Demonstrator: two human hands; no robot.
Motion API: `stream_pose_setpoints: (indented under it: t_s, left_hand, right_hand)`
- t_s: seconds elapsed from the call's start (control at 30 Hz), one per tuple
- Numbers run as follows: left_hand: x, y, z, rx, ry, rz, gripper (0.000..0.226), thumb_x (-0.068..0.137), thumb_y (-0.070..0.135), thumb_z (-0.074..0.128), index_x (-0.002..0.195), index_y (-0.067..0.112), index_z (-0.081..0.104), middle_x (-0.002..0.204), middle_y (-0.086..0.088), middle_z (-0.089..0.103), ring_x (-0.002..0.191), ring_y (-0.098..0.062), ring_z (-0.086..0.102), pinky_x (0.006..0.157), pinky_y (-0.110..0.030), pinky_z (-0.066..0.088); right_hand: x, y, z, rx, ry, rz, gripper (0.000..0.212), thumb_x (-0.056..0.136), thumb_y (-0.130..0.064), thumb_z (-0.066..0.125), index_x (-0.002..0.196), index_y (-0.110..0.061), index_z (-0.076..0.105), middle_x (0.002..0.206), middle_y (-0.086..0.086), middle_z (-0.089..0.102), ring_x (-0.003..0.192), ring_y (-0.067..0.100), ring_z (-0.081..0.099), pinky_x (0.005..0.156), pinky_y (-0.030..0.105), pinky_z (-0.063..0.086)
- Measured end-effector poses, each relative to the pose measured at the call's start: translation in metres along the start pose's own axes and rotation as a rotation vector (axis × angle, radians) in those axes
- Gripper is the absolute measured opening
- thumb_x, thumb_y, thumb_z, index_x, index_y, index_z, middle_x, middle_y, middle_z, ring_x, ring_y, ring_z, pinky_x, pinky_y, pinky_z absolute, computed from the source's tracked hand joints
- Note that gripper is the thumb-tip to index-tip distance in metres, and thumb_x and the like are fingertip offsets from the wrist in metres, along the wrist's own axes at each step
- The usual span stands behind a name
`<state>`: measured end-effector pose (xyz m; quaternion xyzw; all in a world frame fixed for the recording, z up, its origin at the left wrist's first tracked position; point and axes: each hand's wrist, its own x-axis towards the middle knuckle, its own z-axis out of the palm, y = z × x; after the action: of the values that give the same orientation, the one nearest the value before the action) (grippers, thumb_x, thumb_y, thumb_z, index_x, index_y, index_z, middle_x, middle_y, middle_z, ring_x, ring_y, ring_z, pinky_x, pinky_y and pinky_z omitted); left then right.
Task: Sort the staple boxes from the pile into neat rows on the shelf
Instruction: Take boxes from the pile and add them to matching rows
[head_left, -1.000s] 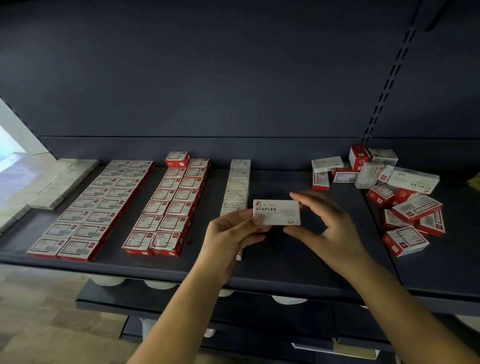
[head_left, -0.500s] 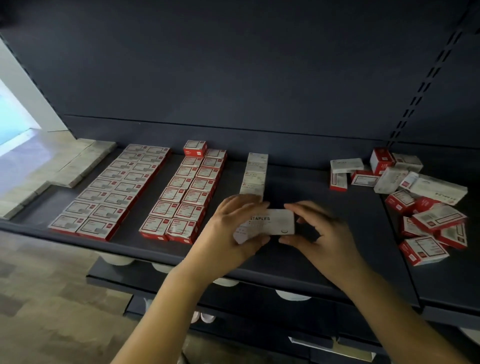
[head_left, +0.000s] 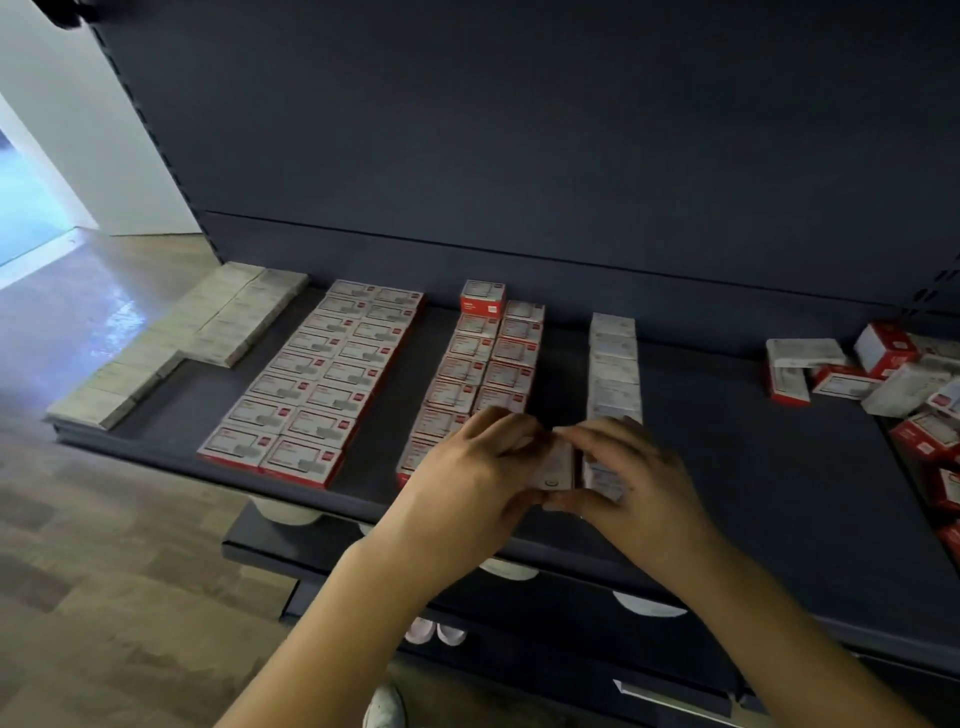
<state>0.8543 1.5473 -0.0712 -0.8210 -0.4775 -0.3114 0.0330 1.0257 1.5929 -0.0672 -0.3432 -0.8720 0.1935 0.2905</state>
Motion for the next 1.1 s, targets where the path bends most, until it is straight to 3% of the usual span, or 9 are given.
stream_pose_setpoints:
  t_s: [0.13, 0.23, 0.37, 0.53, 0.63, 0.73, 0.83, 0.93, 1.1]
  left_hand:
    - [-0.023, -0.046, -0.027, -0.006, -0.030, 0.010, 0.038, 0.068, 0.012, 0.065, 0.105, 0.004, 0.068, 0.106, -0.007, 0.062, 0.103, -0.020, 0.049, 0.082, -0.032, 0.054]
    - [-0.044, -0.087, -0.047, -0.005, -0.084, -0.010, 0.038, 0.072, 0.011, 0.065, 0.109, 0.006, 0.067, 0.110, -0.007, 0.061, 0.104, -0.022, 0.049, 0.082, -0.033, 0.053]
    - [-0.071, -0.143, -0.075, 0.055, -0.108, -0.030, 0.032, 0.078, 0.016, 0.057, 0.107, 0.007, 0.068, 0.105, -0.009, 0.062, 0.100, -0.021, 0.049, 0.080, -0.032, 0.049]
    - [-0.104, -0.213, -0.109, 0.067, -0.124, -0.043, 0.038, 0.069, -0.002, 0.074, 0.100, 0.017, 0.065, 0.099, -0.004, 0.063, 0.090, -0.023, 0.056, 0.075, -0.030, 0.050]
    - [-0.122, -0.258, -0.121, 0.085, -0.161, -0.071, 0.036, 0.068, 0.007, 0.072, 0.096, 0.026, 0.059, 0.093, -0.002, 0.066, 0.085, -0.018, 0.055, 0.070, -0.030, 0.050]
    - [-0.139, -0.298, -0.122, 0.035, -0.227, -0.170, 0.033, 0.064, 0.012, 0.070, 0.096, 0.018, 0.068, 0.094, -0.006, 0.069, 0.085, -0.026, 0.064, 0.072, -0.036, 0.052]
    - [-0.150, -0.320, -0.120, 0.066, -0.220, -0.241, 0.025, 0.056, 0.007, 0.070, 0.081, 0.010, 0.075, 0.091, -0.013, 0.071, 0.084, -0.031, 0.068, 0.072, -0.042, 0.057]
    - [-0.152, -0.325, -0.119, 0.098, -0.141, -0.254, 0.019, 0.056, 0.010, 0.068, 0.073, 0.012, 0.075, 0.088, -0.010, 0.072, 0.083, -0.026, 0.063, 0.068, -0.028, 0.053]
    - [-0.156, -0.337, -0.118, 0.118, -0.112, -0.353, 0.019, 0.061, 0.019, 0.067, 0.077, 0.021, 0.077, 0.109, -0.015, 0.067, 0.104, -0.028, 0.050, 0.080, -0.054, 0.051]
  right_hand:
    - [0.031, -0.031, 0.030, -0.080, -0.078, 0.044, 0.063, 0.072, -0.052, 0.059, 0.114, -0.005, 0.064, 0.104, 0.003, 0.065, 0.099, 0.011, 0.049, 0.082, 0.018, 0.044]
    - [0.059, -0.056, 0.055, -0.218, -0.189, 0.041, 0.062, 0.078, -0.031, 0.072, 0.132, -0.011, 0.050, 0.126, 0.002, 0.054, 0.119, 0.018, 0.043, 0.100, 0.032, 0.039]
    - [0.094, -0.087, 0.092, -0.266, -0.316, 0.079, 0.069, 0.089, -0.029, 0.060, 0.147, -0.022, 0.024, 0.146, -0.011, 0.028, 0.134, 0.008, 0.019, 0.106, 0.018, 0.016]
    - [0.126, -0.116, 0.130, -0.200, -0.303, 0.076, 0.064, 0.089, -0.027, 0.060, 0.145, -0.024, 0.029, 0.145, -0.010, 0.029, 0.134, 0.006, 0.021, 0.106, 0.019, 0.021]
    - [0.139, -0.126, 0.143, -0.168, -0.320, 0.089, 0.063, 0.089, -0.027, 0.060, 0.144, -0.024, 0.030, 0.146, -0.010, 0.029, 0.134, 0.005, 0.021, 0.105, 0.017, 0.019]
    - [0.147, -0.132, 0.153, -0.167, -0.327, 0.077, 0.063, 0.089, -0.027, 0.061, 0.144, -0.024, 0.031, 0.145, -0.010, 0.031, 0.133, 0.005, 0.022, 0.099, 0.011, 0.014]
    - [0.151, -0.135, 0.162, -0.170, -0.349, 0.063, 0.062, 0.089, -0.027, 0.061, 0.144, -0.023, 0.033, 0.145, -0.009, 0.032, 0.133, 0.004, 0.022, 0.098, 0.009, 0.010]
    - [0.154, -0.135, 0.165, -0.155, -0.378, 0.100, 0.061, 0.089, -0.028, 0.061, 0.143, -0.024, 0.033, 0.146, -0.010, 0.030, 0.134, 0.004, 0.021, 0.099, 0.010, 0.008]
    - [0.162, -0.134, 0.165, -0.177, -0.374, 0.121, 0.060, 0.089, -0.031, 0.060, 0.142, -0.025, 0.035, 0.145, -0.011, 0.031, 0.134, 0.004, 0.020, 0.099, 0.011, 0.008]
